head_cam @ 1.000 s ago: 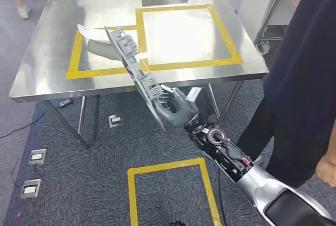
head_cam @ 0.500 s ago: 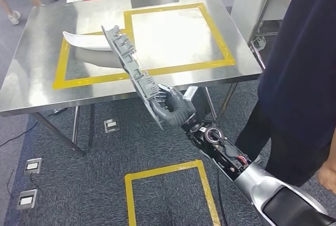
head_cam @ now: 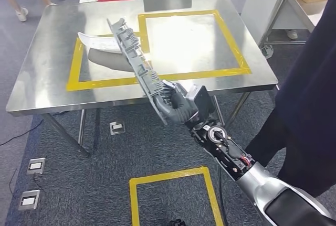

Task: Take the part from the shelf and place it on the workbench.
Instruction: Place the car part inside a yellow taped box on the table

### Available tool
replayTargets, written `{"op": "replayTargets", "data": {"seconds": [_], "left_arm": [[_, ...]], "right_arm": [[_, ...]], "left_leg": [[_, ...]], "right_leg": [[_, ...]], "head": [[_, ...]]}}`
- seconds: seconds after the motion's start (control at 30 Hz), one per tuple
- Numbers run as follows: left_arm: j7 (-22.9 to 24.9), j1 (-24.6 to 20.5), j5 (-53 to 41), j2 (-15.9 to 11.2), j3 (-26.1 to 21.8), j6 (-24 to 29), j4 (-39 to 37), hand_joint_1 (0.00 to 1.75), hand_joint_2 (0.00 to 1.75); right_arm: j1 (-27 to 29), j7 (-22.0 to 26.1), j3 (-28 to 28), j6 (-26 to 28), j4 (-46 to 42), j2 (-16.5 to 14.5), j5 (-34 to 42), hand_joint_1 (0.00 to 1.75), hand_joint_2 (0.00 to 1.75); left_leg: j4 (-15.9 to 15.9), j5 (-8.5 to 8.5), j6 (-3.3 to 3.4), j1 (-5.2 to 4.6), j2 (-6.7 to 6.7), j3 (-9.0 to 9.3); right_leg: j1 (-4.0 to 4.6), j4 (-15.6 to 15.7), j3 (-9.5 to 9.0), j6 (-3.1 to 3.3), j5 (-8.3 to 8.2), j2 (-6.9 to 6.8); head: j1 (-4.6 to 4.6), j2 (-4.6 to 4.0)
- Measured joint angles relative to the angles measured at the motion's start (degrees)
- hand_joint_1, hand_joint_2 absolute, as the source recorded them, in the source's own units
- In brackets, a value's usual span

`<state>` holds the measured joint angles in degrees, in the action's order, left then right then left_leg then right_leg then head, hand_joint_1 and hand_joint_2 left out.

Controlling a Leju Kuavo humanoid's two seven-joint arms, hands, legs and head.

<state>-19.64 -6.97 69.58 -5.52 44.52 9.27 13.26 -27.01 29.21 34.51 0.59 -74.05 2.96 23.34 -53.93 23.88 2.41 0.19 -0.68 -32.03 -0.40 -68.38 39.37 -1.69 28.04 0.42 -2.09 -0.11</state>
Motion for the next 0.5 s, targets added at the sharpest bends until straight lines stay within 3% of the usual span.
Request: {"op": "replayTargets", "data": {"seconds": [0.07, 0.13, 0.27, 0.33, 0.4, 0.43, 0.47, 0.5], "left_arm": [[0.15, -0.08, -0.27, 0.14, 0.13, 0.00, 0.01, 0.00, 1.75], [0.34, -0.23, -0.38, 0.22, 0.23, 0.00, 0.01, 0.00, 1.75], [0.78, -0.45, -0.44, 0.15, 0.30, -0.03, 0.01, 0.00, 1.75], [0.81, -0.57, -0.43, 0.14, 0.33, -0.12, 0.01, 0.00, 1.75], [0.77, -0.59, -0.26, 0.16, 0.37, -0.17, 0.01, 0.00, 1.75], [0.72, -0.56, -0.18, 0.16, 0.39, -0.17, 0.01, 0.00, 1.75], [0.68, -0.51, -0.11, 0.15, 0.41, -0.17, 0.01, 0.00, 1.75], [0.64, -0.47, -0.08, 0.12, 0.43, -0.17, 0.01, 0.00, 1.75]], "right_arm": [[-1.72, -1.86, -0.76, 1.43, -1.67, 0.93, -1.32, 1.75, 1.75], [-3.89, -3.15, -1.74, 2.20, -3.24, 1.68, -1.75, 1.75, 1.75], [-7.15, -5.80, -3.31, 2.92, -5.85, 2.98, -1.76, 1.75, 1.75], [-9.08, -7.05, -3.79, 3.24, -6.69, 3.64, -1.75, 1.75, 1.75], [-11.01, -7.62, -3.91, 3.32, -7.16, 4.15, -1.75, 1.75, 1.75], [-11.79, -7.74, -3.91, 3.35, -7.29, 4.33, -1.75, 1.75, 1.75], [-12.41, -7.82, -3.91, 3.35, -7.37, 4.45, -1.75, 1.75, 1.75], [-12.86, -7.88, -3.91, 3.36, -7.41, 4.53, -1.75, 1.75, 1.75]], "left_leg": [[-0.24, 0.68, -0.34, -0.13, -0.15, 0.65], [-0.44, 1.09, -0.80, -0.29, -0.14, 0.67], [-1.85, 2.30, -1.90, -0.40, 0.12, 0.07], [-8.15, 5.11, -2.44, -0.21, 0.22, -3.15], [-16.38, 7.59, -2.77, 0.00, 0.22, -8.03], [-18.43, 7.48, -2.87, 0.08, 0.23, -9.62], [-17.96, 6.16, -2.91, 0.15, 0.24, -9.96], [-15.04, 3.86, -2.87, 0.20, 0.26, -9.05]], "right_leg": [[0.20, 8.51, -3.29, 0.52, -4.42, 0.00], [0.46, 13.09, -5.39, 0.90, -5.52, 0.07], [0.02, 14.23, -6.56, 1.61, -5.13, 0.31], [-0.16, 14.56, -6.91, 1.96, -5.09, 0.32], [-0.14, 14.55, -7.04, 2.15, -4.86, 0.32], [-0.13, 14.55, -7.22, 2.18, -4.69, 0.33], [-0.14, 14.54, -7.49, 2.14, -4.48, 0.36], [-0.14, 14.54, -7.87, 2.07, -4.23, 0.38]], "head": [[-0.35, 0.00], [-0.43, 0.00], [0.11, 0.00], [0.68, 0.00], [1.07, 0.00], [1.15, 0.00], [1.23, 0.00], [1.31, 0.00]]}}
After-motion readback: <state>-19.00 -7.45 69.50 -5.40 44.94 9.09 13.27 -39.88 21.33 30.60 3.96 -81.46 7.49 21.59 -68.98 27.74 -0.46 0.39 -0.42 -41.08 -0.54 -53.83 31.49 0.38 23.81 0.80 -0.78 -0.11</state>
